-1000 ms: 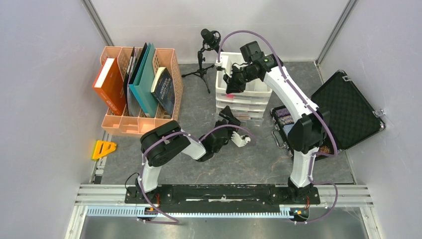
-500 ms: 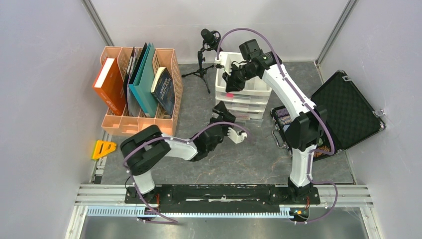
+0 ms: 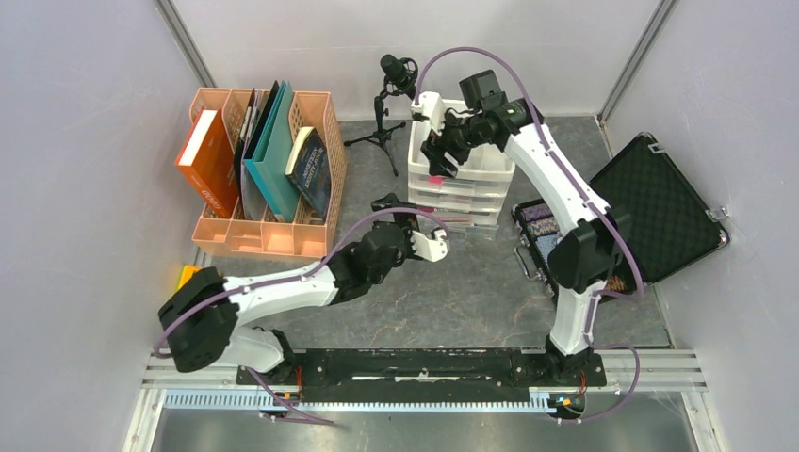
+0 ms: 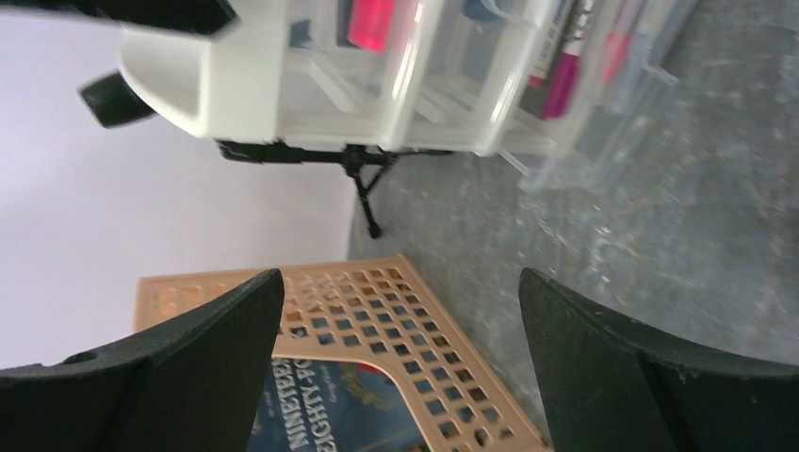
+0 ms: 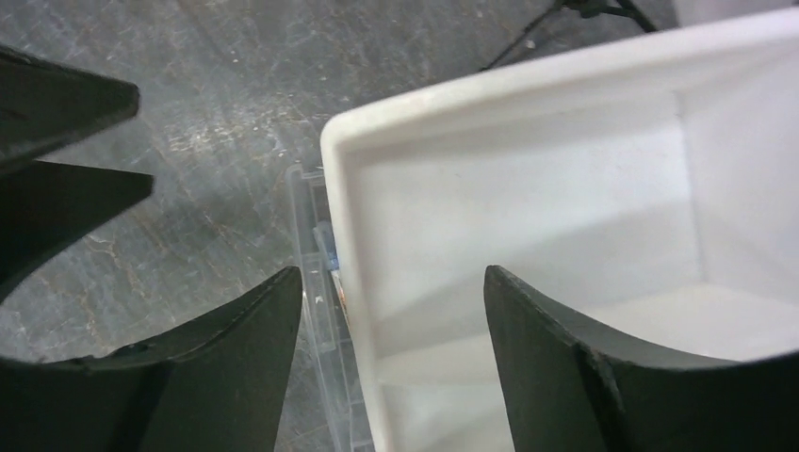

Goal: Organize the desk
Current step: Close the drawer in the storage box.

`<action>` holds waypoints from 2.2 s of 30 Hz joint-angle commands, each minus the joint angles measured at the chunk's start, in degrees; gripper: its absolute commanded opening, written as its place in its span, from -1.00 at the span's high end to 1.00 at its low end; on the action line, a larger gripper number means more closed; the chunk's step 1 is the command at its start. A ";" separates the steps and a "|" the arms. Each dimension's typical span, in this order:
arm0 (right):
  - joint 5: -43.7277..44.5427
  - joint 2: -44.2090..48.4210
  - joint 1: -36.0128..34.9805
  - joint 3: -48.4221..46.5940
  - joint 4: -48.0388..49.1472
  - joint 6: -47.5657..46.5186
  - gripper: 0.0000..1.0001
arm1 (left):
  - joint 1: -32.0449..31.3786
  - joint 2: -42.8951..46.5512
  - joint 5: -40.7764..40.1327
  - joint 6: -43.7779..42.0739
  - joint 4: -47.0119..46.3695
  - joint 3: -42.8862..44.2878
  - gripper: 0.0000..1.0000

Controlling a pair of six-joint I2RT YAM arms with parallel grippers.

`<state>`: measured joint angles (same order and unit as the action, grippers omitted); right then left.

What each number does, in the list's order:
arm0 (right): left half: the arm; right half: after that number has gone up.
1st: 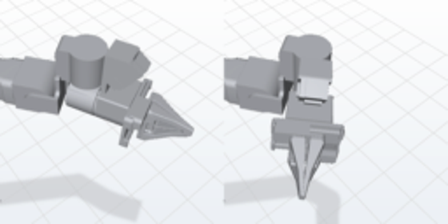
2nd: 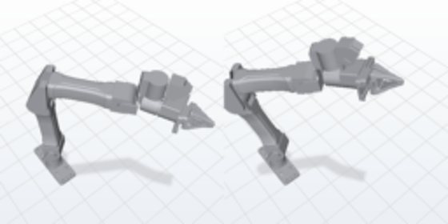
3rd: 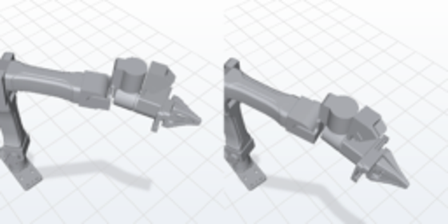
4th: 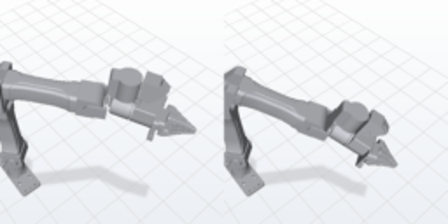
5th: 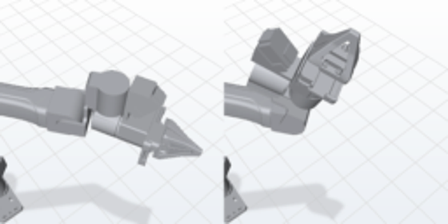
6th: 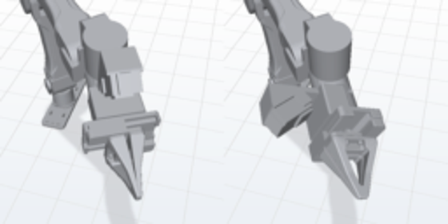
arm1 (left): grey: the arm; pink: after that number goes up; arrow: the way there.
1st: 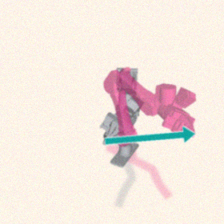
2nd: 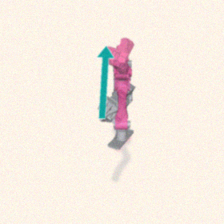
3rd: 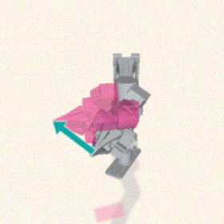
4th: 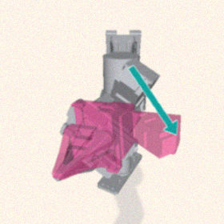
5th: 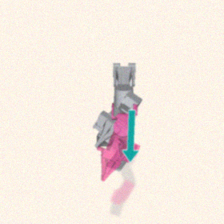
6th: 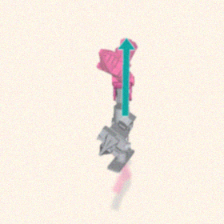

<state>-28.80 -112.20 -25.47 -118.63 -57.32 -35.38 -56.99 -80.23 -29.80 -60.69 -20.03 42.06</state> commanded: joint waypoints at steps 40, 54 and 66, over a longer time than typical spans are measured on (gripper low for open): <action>8.29 33.28 -1.99 74.80 35.48 -16.30 -0.23 | 25.51 14.14 24.55 31.00 46.16 14.54 -1.00; 26.57 22.84 -1.62 70.58 44.65 -15.78 -0.17 | 25.59 16.05 24.89 30.65 45.69 13.95 -1.00; 30.42 19.82 -0.49 68.90 49.38 -14.39 -0.16 | 25.59 16.41 24.70 30.05 45.09 13.48 -1.00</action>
<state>-0.47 -91.46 -26.57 -47.18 -12.29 -50.74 -31.83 -65.23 -5.61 -31.31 26.87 54.87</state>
